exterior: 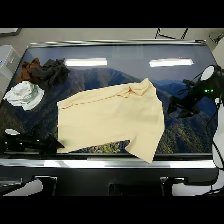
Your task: Fold the clothes and pants, and hang the long-sleeved shirts on hangers.
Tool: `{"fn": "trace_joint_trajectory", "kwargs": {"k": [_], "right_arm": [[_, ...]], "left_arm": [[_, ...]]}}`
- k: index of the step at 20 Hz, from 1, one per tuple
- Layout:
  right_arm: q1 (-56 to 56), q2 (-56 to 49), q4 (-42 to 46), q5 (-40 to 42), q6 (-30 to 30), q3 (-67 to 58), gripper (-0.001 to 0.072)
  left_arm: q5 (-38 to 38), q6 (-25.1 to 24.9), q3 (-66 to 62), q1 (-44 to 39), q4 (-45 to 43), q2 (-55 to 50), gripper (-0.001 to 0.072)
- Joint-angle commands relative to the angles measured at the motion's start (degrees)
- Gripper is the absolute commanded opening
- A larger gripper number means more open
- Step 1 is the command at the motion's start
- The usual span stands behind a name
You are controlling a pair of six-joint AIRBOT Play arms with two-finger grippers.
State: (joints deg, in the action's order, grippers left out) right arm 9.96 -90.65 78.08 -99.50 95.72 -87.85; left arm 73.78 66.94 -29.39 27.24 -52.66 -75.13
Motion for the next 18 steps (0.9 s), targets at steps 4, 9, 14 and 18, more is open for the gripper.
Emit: {"fn": "trace_joint_trajectory", "kwargs": {"k": [4,9,14,18], "right_arm": [[-0.15,0.00,8.02,2.29,-0.66,3.06,0.0490],[2.62,-0.52,2.36,12.22,-2.34,17.99,0.0498],[6.25,-4.39,-8.96,15.32,-7.48,20.39,0.0497],[5.07,-8.04,-16.98,21.14,-7.63,20.39,0.0487]], "left_arm": [[4.55,-1.66,0.00,-1.27,0.13,-0.72,0.0020],[4.66,-1.40,0.00,-1.27,0.17,-0.57,0.0020],[4.68,-1.40,0.00,-1.27,0.20,-0.57,0.0020],[4.85,-1.40,-0.02,-1.27,0.22,-0.13,0.0020]]}}
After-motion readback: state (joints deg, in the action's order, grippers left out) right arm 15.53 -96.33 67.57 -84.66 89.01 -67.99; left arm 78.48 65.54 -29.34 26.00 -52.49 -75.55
